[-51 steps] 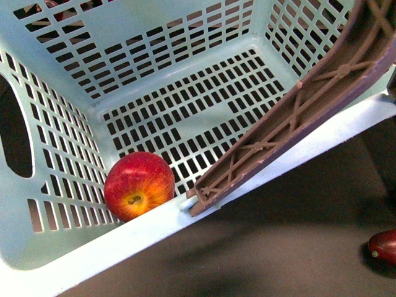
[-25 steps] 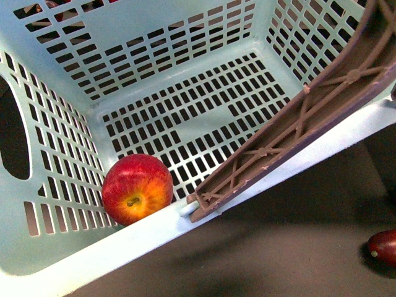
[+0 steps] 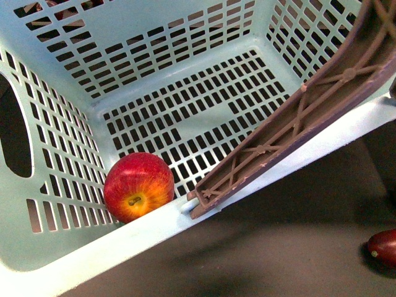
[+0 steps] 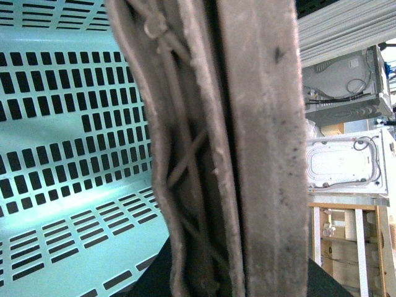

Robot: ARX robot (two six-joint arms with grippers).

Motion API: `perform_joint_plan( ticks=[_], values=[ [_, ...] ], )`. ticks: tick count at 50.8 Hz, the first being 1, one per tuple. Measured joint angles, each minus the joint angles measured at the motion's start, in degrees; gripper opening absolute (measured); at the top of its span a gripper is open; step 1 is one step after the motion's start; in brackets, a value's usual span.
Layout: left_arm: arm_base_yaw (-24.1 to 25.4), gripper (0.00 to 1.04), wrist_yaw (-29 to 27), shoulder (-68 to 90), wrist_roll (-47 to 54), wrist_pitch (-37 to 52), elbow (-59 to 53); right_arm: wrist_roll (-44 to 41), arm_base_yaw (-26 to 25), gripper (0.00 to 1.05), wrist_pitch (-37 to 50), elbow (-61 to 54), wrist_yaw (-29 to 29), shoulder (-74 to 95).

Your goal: Pick apple with right arm and hold basket with left

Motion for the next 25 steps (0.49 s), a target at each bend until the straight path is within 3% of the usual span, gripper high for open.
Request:
perform_joint_plan(
  ticks=[23, 25],
  values=[
    [0.0, 0.16, 0.02, 0.0, -0.04, 0.0, 0.0, 0.0, 0.0, 0.02, -7.19, 0.0, 0.0, -7.21],
    [0.0, 0.16, 0.04, 0.0, -0.04, 0.0, 0.0, -0.02, -0.02, 0.02, -11.61, 0.0, -0.02, -10.45]
  ],
)
